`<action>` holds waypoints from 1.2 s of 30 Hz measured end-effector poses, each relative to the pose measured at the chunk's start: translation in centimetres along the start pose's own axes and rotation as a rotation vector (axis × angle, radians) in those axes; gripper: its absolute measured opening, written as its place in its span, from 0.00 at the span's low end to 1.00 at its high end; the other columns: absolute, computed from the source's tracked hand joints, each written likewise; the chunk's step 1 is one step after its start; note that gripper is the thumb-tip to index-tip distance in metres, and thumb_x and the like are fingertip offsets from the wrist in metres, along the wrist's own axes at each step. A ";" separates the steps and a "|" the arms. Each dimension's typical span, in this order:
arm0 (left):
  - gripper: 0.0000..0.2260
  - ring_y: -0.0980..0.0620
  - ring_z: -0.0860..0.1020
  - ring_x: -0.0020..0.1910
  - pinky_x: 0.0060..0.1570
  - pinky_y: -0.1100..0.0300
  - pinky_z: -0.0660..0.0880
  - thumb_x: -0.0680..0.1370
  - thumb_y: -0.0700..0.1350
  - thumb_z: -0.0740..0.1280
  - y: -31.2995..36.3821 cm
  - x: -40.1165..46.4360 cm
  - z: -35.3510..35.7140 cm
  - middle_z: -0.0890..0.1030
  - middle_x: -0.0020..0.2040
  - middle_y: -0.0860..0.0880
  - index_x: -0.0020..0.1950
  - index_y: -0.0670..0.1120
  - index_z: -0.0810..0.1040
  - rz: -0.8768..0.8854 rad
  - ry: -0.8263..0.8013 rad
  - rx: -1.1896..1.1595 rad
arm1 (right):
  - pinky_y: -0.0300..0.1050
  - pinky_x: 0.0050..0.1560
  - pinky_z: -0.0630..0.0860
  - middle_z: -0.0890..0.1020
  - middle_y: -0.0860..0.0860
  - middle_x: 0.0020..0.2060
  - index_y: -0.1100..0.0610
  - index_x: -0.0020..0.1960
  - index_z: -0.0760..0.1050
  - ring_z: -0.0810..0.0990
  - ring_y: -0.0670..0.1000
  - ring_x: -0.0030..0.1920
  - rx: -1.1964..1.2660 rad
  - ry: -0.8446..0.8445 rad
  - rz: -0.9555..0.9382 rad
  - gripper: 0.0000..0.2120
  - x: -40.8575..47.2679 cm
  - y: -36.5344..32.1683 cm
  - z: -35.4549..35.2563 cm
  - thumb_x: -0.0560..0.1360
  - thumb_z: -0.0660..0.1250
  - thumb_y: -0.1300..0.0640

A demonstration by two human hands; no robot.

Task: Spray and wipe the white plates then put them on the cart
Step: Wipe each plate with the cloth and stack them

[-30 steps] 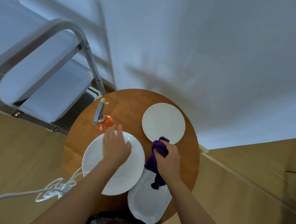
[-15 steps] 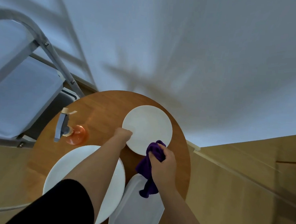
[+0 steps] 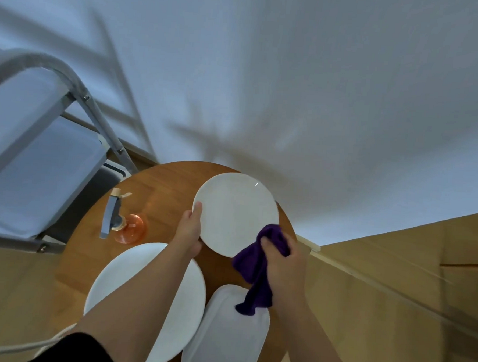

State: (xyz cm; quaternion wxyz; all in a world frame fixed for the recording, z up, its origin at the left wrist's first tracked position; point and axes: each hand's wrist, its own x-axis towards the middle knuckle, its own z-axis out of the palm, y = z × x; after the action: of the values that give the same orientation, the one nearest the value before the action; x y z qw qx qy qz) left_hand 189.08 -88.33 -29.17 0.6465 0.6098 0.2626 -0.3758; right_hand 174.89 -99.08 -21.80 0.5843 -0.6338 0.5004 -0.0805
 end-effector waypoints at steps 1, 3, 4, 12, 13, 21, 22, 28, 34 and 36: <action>0.19 0.43 0.78 0.57 0.55 0.46 0.78 0.82 0.57 0.55 0.8 -1.3 -0.1 0.78 0.59 0.45 0.68 0.47 0.68 0.033 -0.071 -0.048 | 0.40 0.41 0.75 0.80 0.45 0.46 0.48 0.56 0.74 0.79 0.48 0.47 0.069 0.026 0.024 0.12 -0.3 -1.1 -0.3 0.73 0.70 0.51; 0.20 0.42 0.79 0.58 0.54 0.45 0.78 0.81 0.57 0.55 2.6 -4.0 -0.5 0.80 0.58 0.44 0.68 0.50 0.70 0.115 -0.242 -0.159 | 0.42 0.41 0.75 0.81 0.47 0.46 0.49 0.58 0.75 0.80 0.50 0.47 0.150 0.097 0.002 0.14 -1.0 -3.4 -0.7 0.74 0.69 0.50; 0.21 0.40 0.78 0.60 0.57 0.42 0.76 0.81 0.58 0.55 3.4 -5.3 -0.8 0.79 0.60 0.42 0.69 0.50 0.71 0.150 -0.332 -0.200 | 0.42 0.45 0.75 0.80 0.47 0.50 0.49 0.62 0.73 0.79 0.49 0.50 0.144 0.138 -0.051 0.16 -1.5 -4.6 -0.7 0.74 0.68 0.50; 0.22 0.44 0.82 0.53 0.48 0.46 0.80 0.77 0.62 0.56 7.4 -15.4 -5.2 0.82 0.56 0.43 0.57 0.51 0.83 0.183 -0.608 -0.321 | 0.61 0.71 0.58 0.56 0.51 0.75 0.46 0.76 0.41 0.57 0.58 0.73 -0.763 -0.079 -0.597 0.37 -8.5 -8.8 1.2 0.76 0.59 0.41; 0.23 0.45 0.83 0.50 0.43 0.49 0.81 0.77 0.62 0.56 7.4 -16.6 -6.0 0.83 0.54 0.44 0.53 0.51 0.85 0.164 -0.619 -0.340 | 0.60 0.72 0.50 0.50 0.51 0.77 0.47 0.76 0.39 0.48 0.57 0.75 -0.932 -0.007 -0.650 0.37 -9.4 -8.5 1.6 0.76 0.56 0.38; 0.23 0.44 0.81 0.56 0.48 0.53 0.80 0.77 0.60 0.56 5.7 -23.9 -11.4 0.81 0.59 0.43 0.58 0.48 0.83 0.245 -0.653 -0.357 | 0.56 0.73 0.53 0.59 0.57 0.74 0.53 0.75 0.57 0.54 0.59 0.74 -0.591 0.391 -0.687 0.29 -15.6 -9.7 7.4 0.78 0.57 0.43; 0.23 0.44 0.81 0.55 0.47 0.53 0.80 0.75 0.60 0.58 5.8 -24.5 -11.8 0.82 0.58 0.42 0.59 0.48 0.83 0.270 -0.631 -0.338 | 0.55 0.73 0.52 0.60 0.57 0.74 0.53 0.75 0.58 0.54 0.59 0.74 -0.522 0.387 -0.691 0.29 -16.3 -10.1 8.4 0.78 0.56 0.43; 0.25 0.43 0.80 0.58 0.62 0.46 0.73 0.73 0.59 0.63 7.7 -26.2 -14.6 0.82 0.58 0.42 0.64 0.46 0.77 0.422 -0.534 -0.321 | 0.48 0.74 0.48 0.60 0.50 0.75 0.51 0.75 0.59 0.52 0.52 0.75 -0.388 0.088 -0.859 0.25 -20.4 -11.3 12.5 0.79 0.52 0.47; 0.26 0.42 0.82 0.52 0.53 0.45 0.78 0.72 0.61 0.67 8.9 -25.7 -17.4 0.82 0.55 0.41 0.58 0.42 0.82 0.339 -0.492 -0.491 | 0.36 0.72 0.43 0.62 0.44 0.73 0.46 0.73 0.62 0.52 0.43 0.74 -0.565 -0.279 -1.119 0.22 -24.5 -9.6 12.1 0.79 0.50 0.48; 0.28 0.40 0.82 0.50 0.47 0.46 0.80 0.70 0.63 0.67 9.3 -25.9 -18.3 0.83 0.53 0.39 0.54 0.40 0.84 0.286 -0.602 -0.478 | 0.32 0.70 0.42 0.60 0.39 0.73 0.42 0.73 0.61 0.48 0.36 0.72 -0.625 -0.392 -1.114 0.22 -24.3 -8.1 10.3 0.79 0.50 0.45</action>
State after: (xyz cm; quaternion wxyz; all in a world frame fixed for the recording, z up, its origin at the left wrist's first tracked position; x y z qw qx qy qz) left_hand 183.74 -66.21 -5.12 0.8637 0.3355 0.0541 -0.3723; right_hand 174.51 -76.05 -6.49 0.3242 -0.9400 -0.0175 -0.1049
